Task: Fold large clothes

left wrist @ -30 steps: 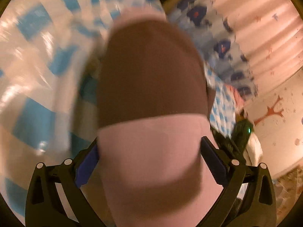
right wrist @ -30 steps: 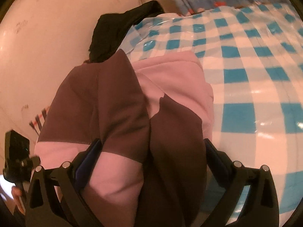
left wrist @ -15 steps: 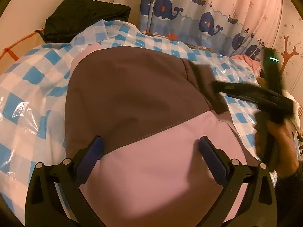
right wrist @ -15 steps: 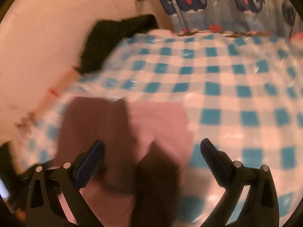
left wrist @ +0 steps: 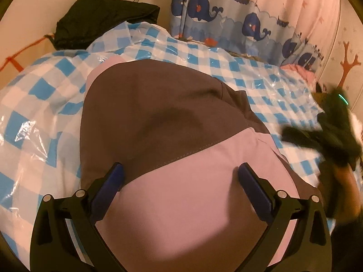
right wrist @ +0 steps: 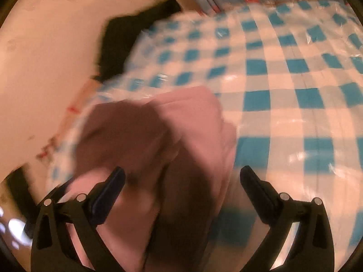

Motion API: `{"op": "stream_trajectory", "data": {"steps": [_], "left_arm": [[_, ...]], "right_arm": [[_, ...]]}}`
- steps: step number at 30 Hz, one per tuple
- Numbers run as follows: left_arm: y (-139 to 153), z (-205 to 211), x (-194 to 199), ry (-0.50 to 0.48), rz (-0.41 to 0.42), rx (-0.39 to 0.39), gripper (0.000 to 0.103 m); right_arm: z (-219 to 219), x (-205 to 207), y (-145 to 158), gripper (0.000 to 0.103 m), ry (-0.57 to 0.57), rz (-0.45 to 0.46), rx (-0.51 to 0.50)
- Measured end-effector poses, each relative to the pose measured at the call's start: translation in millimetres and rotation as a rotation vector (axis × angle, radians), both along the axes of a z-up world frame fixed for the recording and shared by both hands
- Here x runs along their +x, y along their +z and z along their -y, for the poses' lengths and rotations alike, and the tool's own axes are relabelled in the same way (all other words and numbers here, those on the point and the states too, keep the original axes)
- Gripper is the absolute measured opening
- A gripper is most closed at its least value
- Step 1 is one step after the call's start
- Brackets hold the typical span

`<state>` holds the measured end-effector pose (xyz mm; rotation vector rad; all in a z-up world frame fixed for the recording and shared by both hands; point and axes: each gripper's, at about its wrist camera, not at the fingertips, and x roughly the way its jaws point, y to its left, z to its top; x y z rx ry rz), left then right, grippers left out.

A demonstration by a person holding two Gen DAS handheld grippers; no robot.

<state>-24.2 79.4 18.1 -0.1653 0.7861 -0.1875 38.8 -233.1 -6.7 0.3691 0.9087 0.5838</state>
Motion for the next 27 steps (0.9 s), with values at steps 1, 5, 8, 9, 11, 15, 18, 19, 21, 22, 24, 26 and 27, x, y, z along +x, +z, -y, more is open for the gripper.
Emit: {"op": "stream_trajectory", "data": {"steps": [1,5,8,9,11,15,18,19,21,22,24,26,27], "left_arm": [[0.3,-3.9,-0.1,0.003,-0.003,-0.015,0.096],[1.4,8.2,-6.6,-0.032,0.004,0.048,0.096],[4.7,15.5,-17.6,-0.038,0.03,0.101,0.096],[3.9,13.9,-19.0,-0.039,0.03,0.094,0.096],[2.7,13.1,-19.2,-0.031,0.031,0.106,0.096],[0.8,7.5,-17.4,-0.038,0.021,0.066,0.097],[7.8,20.8,-28.4,-0.096,0.056,0.123,0.096],[13.7,16.9,-33.0,-0.11,0.063,0.112,0.096],[22.7,-7.5,-37.9,-0.069,0.076,0.033,0.096],[23.8,-26.0,-37.0,-0.011,0.077,-0.002,0.096],[18.3,-54.9,-27.9,0.076,0.041,-0.056,0.096],[6.3,-83.3,-15.9,0.162,-0.028,-0.135,0.096],[2.7,-91.8,-12.4,0.186,-0.047,-0.167,0.096]], "right_arm": [[-3.5,-19.1,-10.7,0.098,0.012,-0.015,-0.027],[-12.0,-49.1,-84.6,0.098,-0.074,-0.082,0.018],[-12.6,-53.2,-77.8,0.096,-0.091,-0.096,-0.014],[-5.8,-54.0,-68.3,0.096,-0.089,-0.115,-0.028],[10.4,-68.7,-45.7,0.096,-0.13,-0.073,-0.033],[0.0,-97.0,-49.3,0.096,-0.107,-0.005,-0.252],[2.8,-86.4,-72.1,0.096,-0.061,-0.085,-0.269],[4.9,-85.6,-65.1,0.096,-0.063,-0.087,-0.283],[13.4,-85.8,-39.9,0.096,-0.08,-0.056,-0.261],[18.2,-84.8,-25.9,0.096,-0.096,-0.029,-0.241],[25.0,-77.5,11.0,0.096,-0.136,0.049,-0.181],[22.0,-59.5,36.6,0.096,-0.164,0.092,-0.155],[11.3,-43.3,50.2,0.096,-0.155,0.102,-0.143]]}}
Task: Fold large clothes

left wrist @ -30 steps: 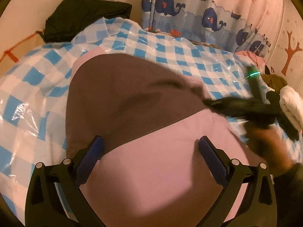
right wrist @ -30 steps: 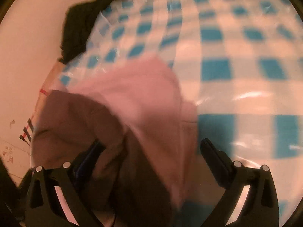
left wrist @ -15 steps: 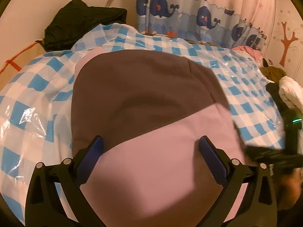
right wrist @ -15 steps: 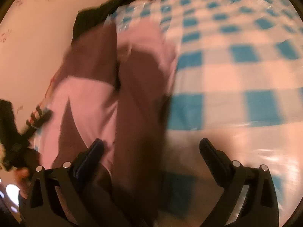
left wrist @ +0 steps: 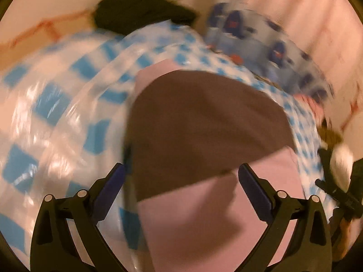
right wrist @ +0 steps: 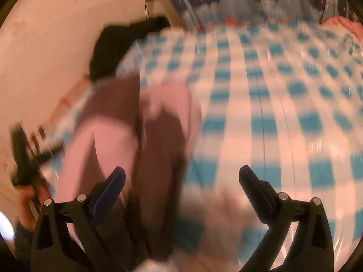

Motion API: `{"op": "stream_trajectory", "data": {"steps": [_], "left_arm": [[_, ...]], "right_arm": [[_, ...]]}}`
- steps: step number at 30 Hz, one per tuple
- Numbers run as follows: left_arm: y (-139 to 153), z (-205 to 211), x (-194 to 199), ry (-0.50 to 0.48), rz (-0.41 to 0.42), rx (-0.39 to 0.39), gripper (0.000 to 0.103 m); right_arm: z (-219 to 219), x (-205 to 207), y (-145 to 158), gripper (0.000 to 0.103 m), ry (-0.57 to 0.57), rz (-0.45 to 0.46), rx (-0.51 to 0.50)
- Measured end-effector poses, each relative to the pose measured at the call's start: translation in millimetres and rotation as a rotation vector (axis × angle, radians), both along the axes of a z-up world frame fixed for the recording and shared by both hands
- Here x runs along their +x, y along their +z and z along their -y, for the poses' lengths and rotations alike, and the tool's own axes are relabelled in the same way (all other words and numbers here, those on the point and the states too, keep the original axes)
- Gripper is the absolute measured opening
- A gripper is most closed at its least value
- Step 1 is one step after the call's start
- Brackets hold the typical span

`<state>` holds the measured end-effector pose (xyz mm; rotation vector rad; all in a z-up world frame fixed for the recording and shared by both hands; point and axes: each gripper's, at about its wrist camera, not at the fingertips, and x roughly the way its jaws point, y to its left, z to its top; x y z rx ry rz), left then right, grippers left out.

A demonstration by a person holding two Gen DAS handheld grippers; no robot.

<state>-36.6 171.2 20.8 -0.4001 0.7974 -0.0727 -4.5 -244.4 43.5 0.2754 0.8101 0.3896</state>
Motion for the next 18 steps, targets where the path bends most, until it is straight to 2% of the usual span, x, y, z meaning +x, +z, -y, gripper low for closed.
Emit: {"op": "stream_trajectory", "data": {"steps": [2,3,4,5,6,7,8,9,11,12,14,15,18], "left_arm": [[-0.9,1.9,3.3,-0.002,0.0,0.019,0.096],[-1.8,10.8,5.0,-0.033,-0.001,0.04,0.096],[-4.3,30.2,7.5,-0.112,-0.007,0.073,0.096],[-7.1,42.8,7.2,-0.155,-0.006,0.105,0.096],[-7.0,53.6,5.2,-0.172,0.009,0.154,0.096],[-2.4,61.6,2.4,-0.19,0.039,0.215,0.096],[1.7,60.7,2.2,-0.192,0.047,0.23,0.096],[4.6,53.7,2.5,-0.157,0.049,0.222,0.096],[2.6,27.4,5.0,-0.06,0.025,0.145,0.096],[-5.1,10.9,8.3,-0.019,-0.01,0.063,0.096],[-28.0,-12.7,17.7,-0.002,-0.082,-0.106,0.097],[-38.3,-17.3,21.1,0.004,-0.106,-0.156,0.097],[-48.2,-21.1,36.1,0.008,-0.126,-0.219,0.097]], "right_arm": [[-26.3,35.6,12.9,0.096,0.04,0.014,-0.003],[-45.1,53.6,12.8,0.096,0.07,0.005,-0.018],[-60.1,67.3,7.4,0.096,0.084,-0.012,-0.055],[-74.5,81.4,-5.0,0.096,0.077,-0.036,-0.146],[-88.9,94.5,-29.6,0.096,0.08,-0.058,-0.266],[-88.2,98.6,-53.4,0.096,0.083,-0.098,-0.256],[-79.3,97.2,-70.2,0.096,0.074,-0.137,-0.195],[-62.3,96.9,-89.2,0.096,0.059,-0.174,-0.074],[-39.3,90.5,-109.8,0.096,0.025,-0.199,0.067],[-33.9,89.8,-117.4,0.096,0.017,-0.209,0.113],[-31.7,89.6,-127.3,0.097,0.003,-0.225,0.192],[-34.6,90.6,-128.3,0.097,-0.005,-0.225,0.202],[-48.1,103.1,-131.5,0.097,-0.033,-0.215,0.219]]}}
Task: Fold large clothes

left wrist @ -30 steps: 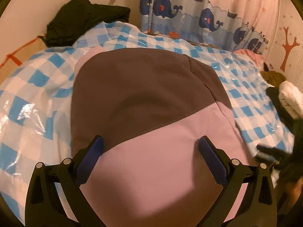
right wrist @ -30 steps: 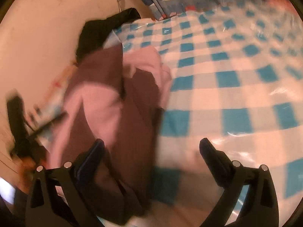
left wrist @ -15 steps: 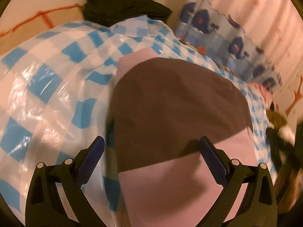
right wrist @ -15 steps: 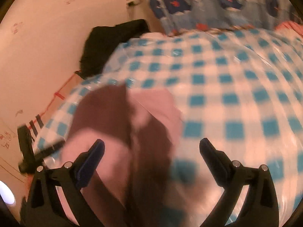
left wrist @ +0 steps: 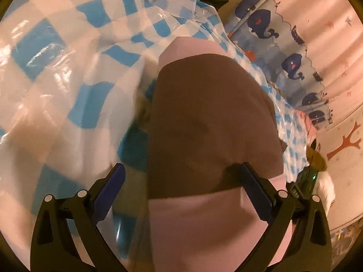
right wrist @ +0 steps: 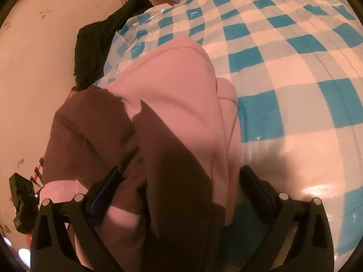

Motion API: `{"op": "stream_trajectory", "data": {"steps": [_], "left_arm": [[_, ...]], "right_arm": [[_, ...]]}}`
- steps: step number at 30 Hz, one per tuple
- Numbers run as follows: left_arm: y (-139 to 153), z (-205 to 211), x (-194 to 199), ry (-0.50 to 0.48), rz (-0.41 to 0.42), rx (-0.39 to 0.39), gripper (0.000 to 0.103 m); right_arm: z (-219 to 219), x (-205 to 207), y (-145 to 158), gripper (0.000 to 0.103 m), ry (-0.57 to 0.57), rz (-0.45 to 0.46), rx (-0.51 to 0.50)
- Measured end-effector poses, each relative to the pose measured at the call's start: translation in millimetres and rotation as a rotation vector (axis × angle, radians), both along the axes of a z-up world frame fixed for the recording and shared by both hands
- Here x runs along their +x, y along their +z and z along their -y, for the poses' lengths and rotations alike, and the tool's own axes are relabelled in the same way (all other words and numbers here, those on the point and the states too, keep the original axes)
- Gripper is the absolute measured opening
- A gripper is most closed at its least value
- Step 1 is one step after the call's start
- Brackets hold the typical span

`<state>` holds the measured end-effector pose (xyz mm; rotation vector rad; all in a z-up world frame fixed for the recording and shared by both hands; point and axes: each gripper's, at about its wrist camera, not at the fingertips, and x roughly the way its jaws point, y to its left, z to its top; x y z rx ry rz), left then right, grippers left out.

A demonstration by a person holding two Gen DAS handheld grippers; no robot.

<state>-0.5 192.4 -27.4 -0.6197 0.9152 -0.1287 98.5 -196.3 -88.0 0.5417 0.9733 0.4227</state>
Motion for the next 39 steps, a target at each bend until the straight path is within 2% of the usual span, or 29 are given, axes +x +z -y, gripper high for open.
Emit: {"op": "stream_trajectory", "data": {"steps": [2,4,6,7,8,10,11,13,15,17,18,19,20,21,22,23,24,26,28,29,30,32,34,35,37,39], "left_arm": [[0.7,8.4,18.4,-0.032,0.013,-0.024,0.096],[10.4,18.5,18.7,-0.014,0.036,0.081,0.096],[15.6,26.5,20.3,-0.004,0.048,0.174,0.096],[23.8,33.1,15.1,-0.004,0.068,0.255,0.096],[34.2,33.4,13.2,0.008,0.096,0.299,0.096],[52.7,37.4,-0.5,0.018,0.17,0.34,0.096],[56.9,44.7,-5.7,-0.012,0.197,0.364,0.096],[45.4,54.7,0.4,-0.085,0.156,0.392,0.096],[30.0,53.5,1.5,-0.089,0.122,0.352,0.096],[30.2,47.4,-1.1,-0.086,0.121,0.343,0.096],[31.5,47.4,-1.3,-0.083,0.124,0.349,0.096],[31.8,48.3,-0.5,-0.081,0.125,0.353,0.096],[33.5,50.4,-1.1,-0.082,0.127,0.363,0.096],[34.7,52.5,-1.4,-0.091,0.132,0.37,0.096],[37.5,55.0,-0.5,-0.097,0.14,0.378,0.096],[43.4,59.2,-4.0,-0.09,0.158,0.396,0.096],[49.8,64.2,-9.3,-0.086,0.184,0.411,0.096],[60.1,76.9,-20.5,-0.126,0.232,0.434,0.096],[57.3,90.7,-23.1,-0.166,0.224,0.48,0.096],[47.3,97.5,-19.5,-0.198,0.185,0.502,0.096],[41.5,99.8,-20.1,-0.188,0.184,0.524,0.096],[40.8,93.7,-22.2,-0.176,0.19,0.502,0.096],[40.4,88.2,-21.1,-0.184,0.188,0.466,0.096],[39.1,92.3,-20.4,-0.203,0.189,0.472,0.097],[38.0,103.2,-23.0,-0.219,0.197,0.534,0.097],[39.2,107.3,-24.3,-0.21,0.197,0.56,0.097]], "right_arm": [[-6.9,14.5,-0.2,0.098,-0.002,0.015,0.008],[-14.9,32.6,-1.9,0.098,0.027,0.042,0.014],[-19.9,33.9,-1.4,0.098,0.052,0.057,-0.006],[-18.3,33.4,-2.6,0.098,0.063,0.067,-0.017],[-17.1,30.8,-2.5,0.098,0.079,0.076,-0.023],[-10.3,30.8,-4.4,0.097,0.1,0.055,-0.003],[-7.8,31.8,-2.2,0.097,0.107,0.037,0.0],[-2.6,23.8,21.5,0.097,0.098,0.06,-0.05],[5.4,-3.0,60.3,0.097,0.059,0.195,-0.149],[10.5,-39.5,86.8,0.097,0.024,0.287,-0.204],[5.6,-49.8,86.2,0.097,0.028,0.285,-0.265],[-6.6,-57.2,75.2,0.097,0.045,0.256,-0.38],[-17.3,-60.1,53.8,0.097,0.06,0.22,-0.45],[-16.8,-61.6,35.4,0.097,0.049,0.191,-0.429],[-11.7,-60.5,16.2,0.097,0.041,0.158,-0.365],[-4.1,-58.4,4.2,0.097,0.035,0.131,-0.302],[0.6,-56.8,1.4,0.097,0.029,0.116,-0.281],[-2.7,-56.7,9.0,0.097,0.036,0.102,-0.306],[3.1,-60.2,23.1,0.097,0.035,0.089,-0.326],[7.5,-69.2,34.5,0.097,0.015,0.109,-0.348],[13.5,-86.3,50.2,0.097,-0.009,0.16,-0.35],[22.6,-121.6,62.9,0.097,-0.042,0.216,-0.336],[13.4,-131.7,44.7,0.097,-0.02,0.18,-0.405],[7.9,-128.8,31.4,0.097,-0.002,0.148,-0.425],[10.2,-116.3,5.8,0.097,0.009,0.077,-0.381],[12.0,-113.0,11.0,0.097,0.026,0.047,-0.384]]}}
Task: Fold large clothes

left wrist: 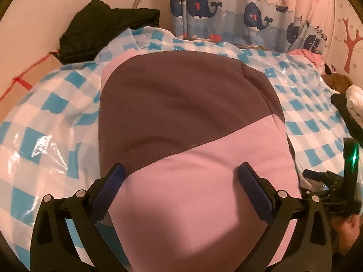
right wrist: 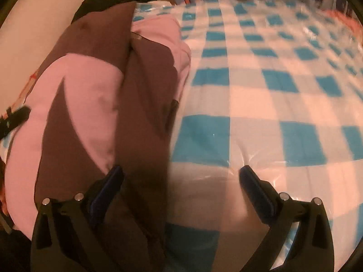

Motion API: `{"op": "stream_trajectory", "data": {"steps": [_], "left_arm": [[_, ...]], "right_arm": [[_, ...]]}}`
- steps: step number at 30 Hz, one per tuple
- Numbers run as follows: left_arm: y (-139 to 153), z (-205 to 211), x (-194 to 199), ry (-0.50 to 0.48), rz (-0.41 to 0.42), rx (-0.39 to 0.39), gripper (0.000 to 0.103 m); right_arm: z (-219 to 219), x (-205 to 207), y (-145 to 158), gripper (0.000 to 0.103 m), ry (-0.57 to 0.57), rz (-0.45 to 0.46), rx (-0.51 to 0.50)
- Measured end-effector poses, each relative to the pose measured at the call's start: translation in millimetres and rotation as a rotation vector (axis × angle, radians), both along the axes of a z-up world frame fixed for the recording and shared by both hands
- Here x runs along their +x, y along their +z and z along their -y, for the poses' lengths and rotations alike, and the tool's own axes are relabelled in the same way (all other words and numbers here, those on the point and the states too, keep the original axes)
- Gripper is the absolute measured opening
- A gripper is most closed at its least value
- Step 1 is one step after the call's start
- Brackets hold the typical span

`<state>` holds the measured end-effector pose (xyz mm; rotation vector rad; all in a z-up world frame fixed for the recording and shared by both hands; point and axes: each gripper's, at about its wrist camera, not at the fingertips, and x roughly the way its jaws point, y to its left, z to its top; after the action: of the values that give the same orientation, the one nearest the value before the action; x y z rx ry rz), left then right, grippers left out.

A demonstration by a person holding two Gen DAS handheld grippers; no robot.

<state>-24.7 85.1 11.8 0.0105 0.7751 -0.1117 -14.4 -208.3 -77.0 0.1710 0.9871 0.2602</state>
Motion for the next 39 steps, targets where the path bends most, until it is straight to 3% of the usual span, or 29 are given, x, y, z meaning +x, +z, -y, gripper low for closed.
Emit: {"op": "stream_trajectory", "data": {"steps": [3,7,8,10,12,13,15,18,19,22,25,26,27,29,31,34,39], "left_arm": [[2.2,-10.7,0.4,0.009,-0.017,-0.052,0.097],[1.6,-19.9,-0.9,0.038,-0.019,-0.078,0.097],[0.9,-22.3,0.4,0.037,-0.025,-0.091,0.097],[-0.1,-22.5,2.3,0.024,-0.033,-0.099,0.097],[0.2,-9.9,-1.2,-0.006,-0.023,-0.044,0.097],[2.1,-3.4,-5.2,-0.001,-0.003,0.007,0.097],[8.4,-2.4,-12.0,0.002,0.013,0.021,0.096],[20.0,-15.7,-21.4,0.039,0.043,-0.005,0.096],[23.1,-20.8,-22.5,0.052,0.051,-0.022,0.096],[25.7,-34.4,-19.9,0.074,0.047,-0.06,0.096],[21.4,-35.6,-15.0,0.068,0.026,-0.057,0.096],[20.8,-33.9,-14.4,0.065,0.028,-0.043,0.096],[20.2,-33.0,-13.9,0.063,0.03,-0.037,0.096],[20.9,-31.2,-12.8,0.057,0.026,-0.038,0.096],[22.0,-29.9,-14.5,0.06,0.025,-0.03,0.096],[26.4,-26.2,-21.3,0.066,0.034,-0.011,0.096],[39.5,-15.7,-36.7,0.088,0.072,0.066,0.096]], "right_arm": [[11.8,-9.4,29.3,0.097,-0.006,0.017,0.014],[16.2,-46.8,78.4,0.097,-0.014,0.213,0.061],[3.3,-52.7,73.6,0.097,0.005,0.209,-0.017],[-19.4,-43.2,40.7,0.097,0.062,0.118,-0.119],[-18.0,-32.9,17.7,0.097,0.062,0.033,-0.071],[-13.0,-32.7,21.4,0.097,0.063,0.012,-0.05],[-3.9,-36.4,45.7,0.097,0.059,0.044,-0.038],[7.7,-35.8,92.9,0.097,0.021,0.183,-0.004],[6.7,-26.3,108.4,0.097,0.017,0.223,0.016],[-11.4,27.4,129.6,0.097,0.042,0.226,0.037],[-39.1,87.9,115.5,0.097,0.03,0.181,-0.029],[-47.5,104.3,97.8,0.097,0.022,0.133,-0.084],[-61.1,124.6,62.1,0.097,0.077,0.024,-0.118],[-49.7,135.3,33.1,0.097,0.079,-0.076,0.021],[-30.3,125.2,45.0,0.097,0.054,-0.04,0.074],[-10.1,86.0,76.1,0.097,0.043,0.098,0.073],[-1.5,-2.3,128.0,0.097,0.09,0.294,0.084]]}}
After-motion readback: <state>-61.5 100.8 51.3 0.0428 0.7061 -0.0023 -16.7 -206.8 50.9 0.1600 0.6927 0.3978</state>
